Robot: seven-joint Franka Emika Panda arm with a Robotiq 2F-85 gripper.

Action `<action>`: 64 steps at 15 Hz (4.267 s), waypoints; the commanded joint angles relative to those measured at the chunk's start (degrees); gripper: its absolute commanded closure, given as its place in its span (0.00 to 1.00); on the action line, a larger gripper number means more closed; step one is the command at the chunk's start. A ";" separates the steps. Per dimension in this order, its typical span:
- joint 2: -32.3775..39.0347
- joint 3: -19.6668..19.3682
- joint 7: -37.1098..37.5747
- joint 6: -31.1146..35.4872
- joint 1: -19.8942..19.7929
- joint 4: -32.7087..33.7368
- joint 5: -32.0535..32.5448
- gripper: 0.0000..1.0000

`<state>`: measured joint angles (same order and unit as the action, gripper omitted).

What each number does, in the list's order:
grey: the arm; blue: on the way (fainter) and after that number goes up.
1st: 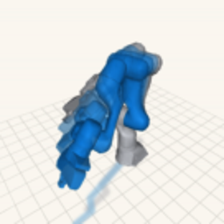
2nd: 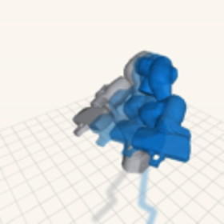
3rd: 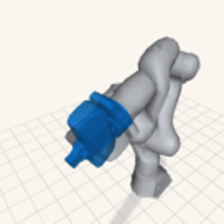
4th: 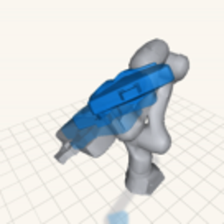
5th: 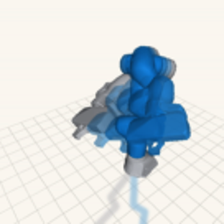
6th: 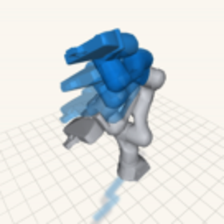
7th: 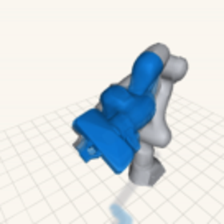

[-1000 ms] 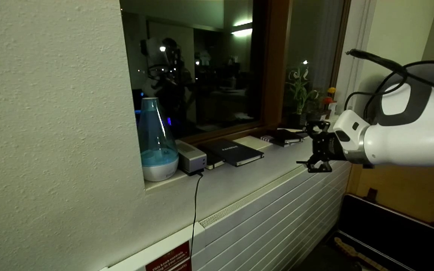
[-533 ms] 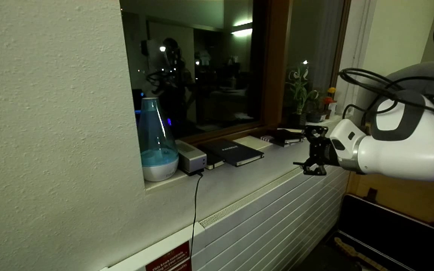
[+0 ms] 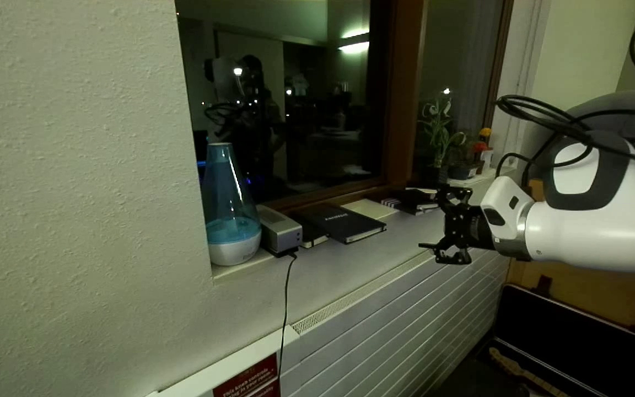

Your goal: Put the second book from the left on top of the third book.

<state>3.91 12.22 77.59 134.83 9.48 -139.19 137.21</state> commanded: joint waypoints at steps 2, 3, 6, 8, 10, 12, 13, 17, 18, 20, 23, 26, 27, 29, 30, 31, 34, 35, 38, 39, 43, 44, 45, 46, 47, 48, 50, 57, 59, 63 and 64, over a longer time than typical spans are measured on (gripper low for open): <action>-0.99 1.38 0.16 1.26 1.55 0.41 -0.39 0.00; -0.01 1.09 -0.19 0.15 1.47 0.56 -0.26 0.00; -0.01 1.37 -0.19 0.16 1.86 0.89 -0.28 0.00; -0.01 1.36 -0.19 0.16 1.85 0.90 -0.28 0.00; -0.01 1.36 -0.19 0.16 1.85 0.90 -0.28 0.00; -0.01 1.36 -0.19 0.16 1.85 0.90 -0.28 0.00; 0.62 1.40 -0.45 -0.49 1.94 0.79 0.02 0.00; 3.85 1.90 -1.54 -2.95 2.43 2.06 0.43 0.00; 4.63 2.06 -1.57 -4.57 2.52 2.30 0.31 0.00; 6.31 2.40 -1.78 -8.18 2.69 3.03 0.16 0.00; 9.09 2.69 -2.81 -12.57 3.17 4.56 0.95 0.00; 12.10 3.04 -4.75 -17.95 3.93 6.18 1.59 0.00; 13.46 3.04 -5.57 -20.33 4.24 6.96 1.52 0.00; 15.59 3.14 -6.61 -23.80 4.64 8.31 1.84 0.00; 16.65 3.16 -6.99 -24.83 4.70 8.99 1.99 0.00; 17.70 3.14 -7.39 -25.41 4.67 9.76 2.26 0.00; 20.55 2.79 -8.06 -25.79 4.17 12.26 2.37 0.00; 21.31 2.60 -8.24 -25.69 4.03 13.20 2.48 0.00; 23.41 1.86 -9.42 -25.17 3.73 16.72 2.74 0.00; 24.06 1.63 -10.16 -24.97 3.71 18.14 2.98 0.00; 26.07 1.38 -12.75 -24.42 3.80 23.09 3.94 0.00; 26.17 1.29 -12.93 -24.01 3.64 23.76 4.41 0.00; 26.29 1.21 -13.06 -23.66 3.53 24.36 4.84 0.00; 26.50 1.22 -13.14 -23.42 3.53 24.94 5.23 0.00; 27.16 1.55 -13.66 -23.58 4.01 25.77 4.97 0.00; 27.43 1.61 -13.75 -23.59 4.12 26.09 5.08 0.00; 27.88 1.83 -13.92 -23.68 4.35 26.50 5.27 0.00; 29.79 2.59 -15.05 -23.81 5.40 28.98 5.07 0.33; 30.29 2.71 -15.28 -23.87 5.74 29.46 4.96 0.47; 31.11 2.98 -15.82 -23.92 6.08 30.06 4.91 0.73; 31.30 3.04 -15.90 -23.92 6.13 30.19 4.94 0.79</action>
<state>34.88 14.91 64.25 110.56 15.56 -110.10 141.49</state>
